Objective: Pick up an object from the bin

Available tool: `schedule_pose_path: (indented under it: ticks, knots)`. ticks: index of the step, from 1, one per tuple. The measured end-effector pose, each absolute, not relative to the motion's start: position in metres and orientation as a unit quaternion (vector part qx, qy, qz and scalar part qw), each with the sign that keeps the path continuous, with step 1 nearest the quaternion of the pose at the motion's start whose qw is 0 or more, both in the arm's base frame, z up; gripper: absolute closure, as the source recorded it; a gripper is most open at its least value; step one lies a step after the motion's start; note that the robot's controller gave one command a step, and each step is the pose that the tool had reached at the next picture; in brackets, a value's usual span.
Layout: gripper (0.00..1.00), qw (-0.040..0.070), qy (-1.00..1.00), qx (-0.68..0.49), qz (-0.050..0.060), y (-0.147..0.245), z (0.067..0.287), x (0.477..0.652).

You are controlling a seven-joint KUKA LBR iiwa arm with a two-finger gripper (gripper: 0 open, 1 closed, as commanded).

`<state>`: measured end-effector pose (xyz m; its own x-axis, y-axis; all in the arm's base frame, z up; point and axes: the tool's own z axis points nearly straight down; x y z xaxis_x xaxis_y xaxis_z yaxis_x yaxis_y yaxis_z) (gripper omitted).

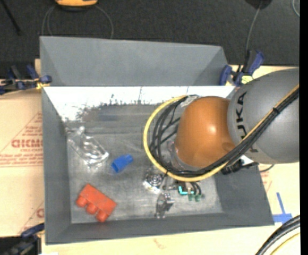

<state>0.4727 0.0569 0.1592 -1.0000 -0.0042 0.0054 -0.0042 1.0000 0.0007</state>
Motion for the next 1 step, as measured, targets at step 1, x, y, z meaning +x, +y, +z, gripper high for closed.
schedule_pose_path:
  ticks: [1]
  knots:
    - [0.0, -0.004, -0.998, 0.064, 0.0, 0.077, 0.0715, 0.5673]
